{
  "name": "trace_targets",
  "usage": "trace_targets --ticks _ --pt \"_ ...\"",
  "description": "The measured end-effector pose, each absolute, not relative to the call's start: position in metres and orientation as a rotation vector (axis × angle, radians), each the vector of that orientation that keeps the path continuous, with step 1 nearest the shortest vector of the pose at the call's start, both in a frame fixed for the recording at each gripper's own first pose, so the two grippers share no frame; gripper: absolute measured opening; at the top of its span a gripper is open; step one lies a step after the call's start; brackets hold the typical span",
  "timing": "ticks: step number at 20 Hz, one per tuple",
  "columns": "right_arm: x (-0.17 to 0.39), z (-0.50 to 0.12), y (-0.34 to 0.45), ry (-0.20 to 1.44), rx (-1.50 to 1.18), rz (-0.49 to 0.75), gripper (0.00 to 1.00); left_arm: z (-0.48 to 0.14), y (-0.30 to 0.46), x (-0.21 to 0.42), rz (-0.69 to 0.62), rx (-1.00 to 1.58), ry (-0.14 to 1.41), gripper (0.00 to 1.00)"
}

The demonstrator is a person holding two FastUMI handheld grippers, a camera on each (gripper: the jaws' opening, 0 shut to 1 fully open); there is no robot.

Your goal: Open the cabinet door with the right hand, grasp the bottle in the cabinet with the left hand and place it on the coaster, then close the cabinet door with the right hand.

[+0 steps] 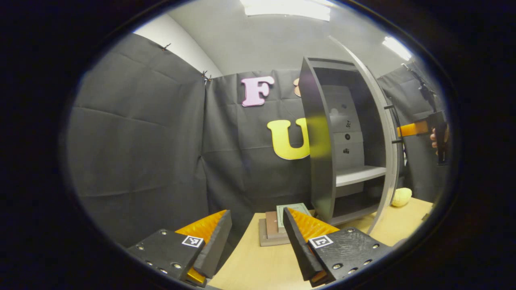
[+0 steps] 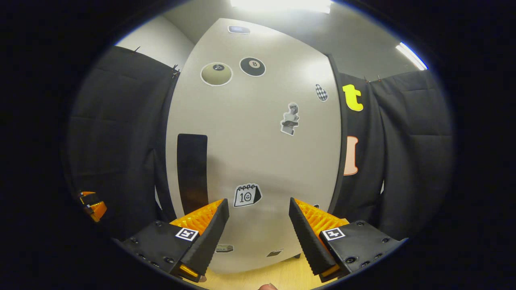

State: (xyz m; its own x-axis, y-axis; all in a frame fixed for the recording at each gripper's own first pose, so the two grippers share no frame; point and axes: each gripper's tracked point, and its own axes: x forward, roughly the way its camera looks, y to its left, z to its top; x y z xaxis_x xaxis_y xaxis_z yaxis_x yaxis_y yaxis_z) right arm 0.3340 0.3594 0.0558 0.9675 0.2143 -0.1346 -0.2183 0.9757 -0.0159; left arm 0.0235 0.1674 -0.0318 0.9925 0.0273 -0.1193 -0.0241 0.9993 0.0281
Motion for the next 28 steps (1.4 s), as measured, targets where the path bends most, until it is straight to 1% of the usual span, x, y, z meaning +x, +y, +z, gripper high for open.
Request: trace_targets --ticks 1,2,4,5,6,8,9,10,11,12,13,16,17,18,20,21,22,23,24,25,26,28 --pt "0.342 0.055 0.363 0.129 -0.032 0.22 0.92 -0.033 0.172 0.02 0.033 0.028 0.123 0.77" --pt "0.345 0.054 0.365 0.129 -0.03 0.222 0.95 -0.033 0.175 0.018 0.041 0.028 0.126 0.77" --pt "0.346 0.053 0.369 0.128 -0.021 0.224 0.95 -0.034 0.183 0.011 0.055 0.025 0.132 0.77" --pt "0.347 0.052 0.37 0.129 -0.015 0.226 0.92 -0.035 0.185 0.01 0.062 0.023 0.136 0.77" --pt "0.348 0.051 0.37 0.133 -0.007 0.229 0.95 -0.035 0.187 0.009 0.067 0.021 0.14 0.77" --pt "0.35 0.05 0.372 0.136 0.009 0.238 0.95 -0.036 0.187 0.007 0.076 0.019 0.147 0.77" --pt "0.35 0.049 0.372 0.14 0.014 0.245 0.92 -0.035 0.186 0.008 0.08 0.018 0.147 0.77" --pt "0.349 0.048 0.371 0.143 0.018 0.253 0.95 -0.034 0.182 0.009 0.083 0.016 0.146 0.77" --pt "0.347 0.049 0.37 0.143 0.018 0.262 0.92 -0.032 0.179 0.009 0.085 0.014 0.142 0.77" --pt "0.346 0.05 0.37 0.141 0.016 0.272 0.95 -0.028 0.173 0.011 0.084 0.012 0.138 0.77" --pt "0.344 0.052 0.369 0.136 0.016 0.284 0.95 -0.026 0.166 0.013 0.082 0.009 0.135 0.77" --pt "0.327 0.057 0.35 0.131 0.003 0.297 0.97 -0.017 0.139 0.021 0.058 0.008 0.127 0.77" --pt "0.318 0.058 0.34 0.13 -0.008 0.301 0.94 -0.013 0.127 0.023 0.05 0.01 0.12 0.77" --pt "0.31 0.059 0.329 0.128 -0.02 0.299 0.97 -0.009 0.115 0.025 0.042 0.012 0.113 0.77" --pt "0.294 0.063 0.303 0.116 -0.035 0.286 0.97 0.001 0.088 0.025 0.016 0.011 0.099 0.77" --pt "0.286 0.064 0.29 0.113 -0.035 0.279 0.94 0.004 0.074 0.025 0.003 0.012 0.095 0.8" --pt "0.276 0.065 0.276 0.117 -0.026 0.276 0.97 0.009 0.061 0.027 -0.011 0.013 0.089 0.77" --pt "0.267 0.065 0.264 0.121 -0.014 0.277 0.94 0.015 0.047 0.028 -0.027 0.014 0.083 0.77" --pt "0.259 0.065 0.251 0.124 -0.005 0.276 0.97 0.02 0.032 0.029 -0.04 0.013 0.076 0.79" --pt "0.251 0.065 0.236 0.123 -0.002 0.267 0.94 0.025 0.015 0.027 -0.056 0.01 0.072 0.79" --pt "0.244 0.065 0.22 0.118 -0.004 0.253 0.94 0.03 -0.002 0.027 -0.072 0.007 0.068 0.77" --pt "0.228 0.064 0.186 0.113 -0.015 0.224 0.94 0.036 -0.031 0.029 -0.1 0.003 0.06 0.77"
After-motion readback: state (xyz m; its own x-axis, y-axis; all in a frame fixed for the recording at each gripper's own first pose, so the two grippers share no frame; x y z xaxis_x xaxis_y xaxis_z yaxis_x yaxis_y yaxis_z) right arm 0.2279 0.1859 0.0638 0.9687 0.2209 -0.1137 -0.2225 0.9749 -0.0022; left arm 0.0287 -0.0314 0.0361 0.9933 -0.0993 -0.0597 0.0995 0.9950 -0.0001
